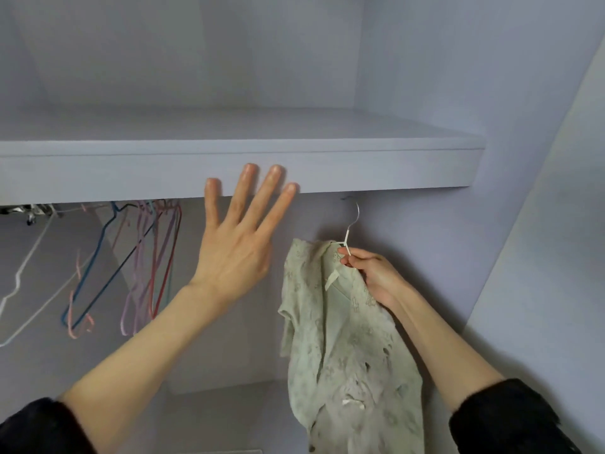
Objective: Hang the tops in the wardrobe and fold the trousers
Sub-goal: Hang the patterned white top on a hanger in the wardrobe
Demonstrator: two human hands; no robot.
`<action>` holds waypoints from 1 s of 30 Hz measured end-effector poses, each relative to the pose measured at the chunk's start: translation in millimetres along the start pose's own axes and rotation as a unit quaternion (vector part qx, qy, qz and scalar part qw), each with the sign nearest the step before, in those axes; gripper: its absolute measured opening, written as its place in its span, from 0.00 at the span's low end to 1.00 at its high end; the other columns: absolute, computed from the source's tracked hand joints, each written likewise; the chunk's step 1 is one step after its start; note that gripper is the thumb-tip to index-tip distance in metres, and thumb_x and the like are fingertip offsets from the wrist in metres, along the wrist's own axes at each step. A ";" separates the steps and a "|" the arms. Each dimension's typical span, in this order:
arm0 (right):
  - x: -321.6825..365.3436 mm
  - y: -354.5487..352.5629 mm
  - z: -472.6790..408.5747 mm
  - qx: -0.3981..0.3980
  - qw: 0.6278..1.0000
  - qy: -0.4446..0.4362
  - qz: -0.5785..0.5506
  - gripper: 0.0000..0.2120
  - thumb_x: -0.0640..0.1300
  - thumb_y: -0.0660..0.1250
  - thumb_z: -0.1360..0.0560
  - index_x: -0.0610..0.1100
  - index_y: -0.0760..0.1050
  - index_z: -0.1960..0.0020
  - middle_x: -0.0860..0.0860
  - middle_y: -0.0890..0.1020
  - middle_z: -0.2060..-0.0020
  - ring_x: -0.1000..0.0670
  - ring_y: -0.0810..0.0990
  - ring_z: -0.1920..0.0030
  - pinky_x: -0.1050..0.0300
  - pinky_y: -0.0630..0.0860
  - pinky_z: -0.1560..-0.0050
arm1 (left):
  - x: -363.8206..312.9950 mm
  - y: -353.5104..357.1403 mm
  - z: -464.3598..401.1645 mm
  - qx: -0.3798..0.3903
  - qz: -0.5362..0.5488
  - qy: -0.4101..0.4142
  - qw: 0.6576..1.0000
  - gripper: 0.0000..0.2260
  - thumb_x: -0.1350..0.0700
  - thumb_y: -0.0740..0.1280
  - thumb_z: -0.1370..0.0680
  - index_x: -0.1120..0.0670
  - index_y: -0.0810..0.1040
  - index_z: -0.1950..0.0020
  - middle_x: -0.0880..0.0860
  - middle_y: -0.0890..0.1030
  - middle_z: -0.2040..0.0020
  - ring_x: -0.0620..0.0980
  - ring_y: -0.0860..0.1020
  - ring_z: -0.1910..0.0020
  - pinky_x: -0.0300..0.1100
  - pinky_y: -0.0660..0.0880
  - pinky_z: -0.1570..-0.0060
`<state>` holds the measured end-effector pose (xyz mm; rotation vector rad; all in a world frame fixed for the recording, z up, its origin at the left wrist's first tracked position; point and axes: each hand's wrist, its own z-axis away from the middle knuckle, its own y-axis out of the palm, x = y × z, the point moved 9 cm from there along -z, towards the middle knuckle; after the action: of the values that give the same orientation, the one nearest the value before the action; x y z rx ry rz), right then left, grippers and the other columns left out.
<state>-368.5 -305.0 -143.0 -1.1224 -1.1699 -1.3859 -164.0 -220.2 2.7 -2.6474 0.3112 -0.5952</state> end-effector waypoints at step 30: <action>56.5 -60.4 -126.1 -0.244 0.964 -0.036 0.102 0.11 0.34 0.66 0.25 0.39 0.78 0.43 0.51 0.79 0.53 0.52 0.75 0.53 0.58 0.74 0.51 | 2.0 7.3 1.1 -0.099 -0.096 0.029 0.990 0.43 0.69 0.62 0.33 0.51 0.50 0.22 0.50 0.43 0.22 0.54 0.42 0.23 0.60 0.40 0.30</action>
<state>-442.1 -431.8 -107.7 -1.6020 -0.7475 -1.5198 -162.6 -227.0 -0.6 -2.8778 0.1396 -0.7372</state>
